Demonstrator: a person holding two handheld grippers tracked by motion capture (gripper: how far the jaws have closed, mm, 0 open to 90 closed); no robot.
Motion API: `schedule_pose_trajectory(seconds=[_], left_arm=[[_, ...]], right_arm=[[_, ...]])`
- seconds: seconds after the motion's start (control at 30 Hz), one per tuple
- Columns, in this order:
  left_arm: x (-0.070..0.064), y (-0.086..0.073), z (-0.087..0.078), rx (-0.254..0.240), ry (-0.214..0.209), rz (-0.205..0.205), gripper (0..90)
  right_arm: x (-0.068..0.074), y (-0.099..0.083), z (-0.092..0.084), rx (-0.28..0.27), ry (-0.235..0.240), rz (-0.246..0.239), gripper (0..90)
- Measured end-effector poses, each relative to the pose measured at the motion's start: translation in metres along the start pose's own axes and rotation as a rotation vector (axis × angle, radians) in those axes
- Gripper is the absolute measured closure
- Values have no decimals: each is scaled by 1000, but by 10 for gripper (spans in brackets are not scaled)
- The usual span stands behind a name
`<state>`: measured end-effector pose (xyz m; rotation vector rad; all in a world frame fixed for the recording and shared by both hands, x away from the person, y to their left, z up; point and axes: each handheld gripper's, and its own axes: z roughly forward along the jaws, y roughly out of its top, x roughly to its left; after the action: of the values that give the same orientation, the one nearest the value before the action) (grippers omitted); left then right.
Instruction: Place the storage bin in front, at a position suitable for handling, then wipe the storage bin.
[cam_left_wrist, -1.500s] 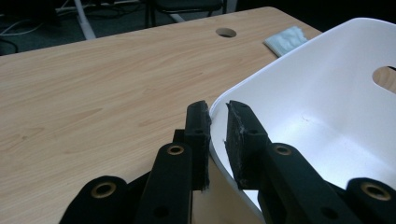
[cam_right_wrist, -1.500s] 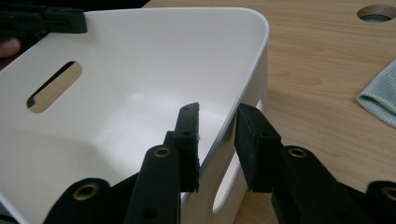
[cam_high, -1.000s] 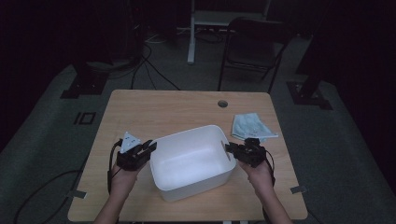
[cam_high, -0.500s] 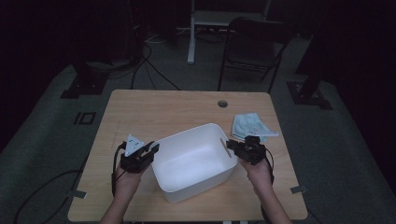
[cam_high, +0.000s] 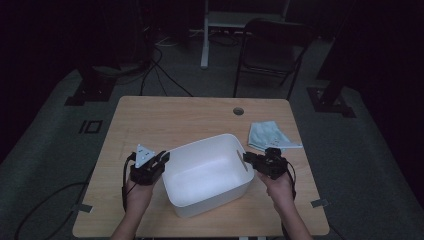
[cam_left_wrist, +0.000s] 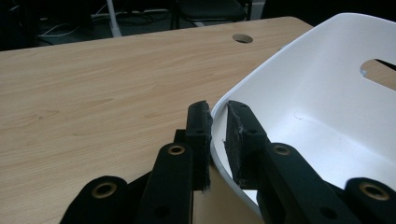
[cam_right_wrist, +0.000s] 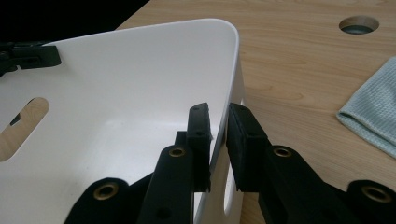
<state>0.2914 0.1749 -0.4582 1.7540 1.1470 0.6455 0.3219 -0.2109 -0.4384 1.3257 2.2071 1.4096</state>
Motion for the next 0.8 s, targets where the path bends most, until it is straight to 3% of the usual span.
schedule_pose_trajectory(seconds=[0.33,0.6,0.8], left_arm=[[-2,1,2,1,8,6,799],[-1,1,2,-1,4,-1,798],[-2,1,2,3,6,0,799]], right_arm=[[1,1,-8,-1,12,-16,747],[-1,3,-15,-28,28,-17,535],[-7,6,-21,-64,42,-19,472]])
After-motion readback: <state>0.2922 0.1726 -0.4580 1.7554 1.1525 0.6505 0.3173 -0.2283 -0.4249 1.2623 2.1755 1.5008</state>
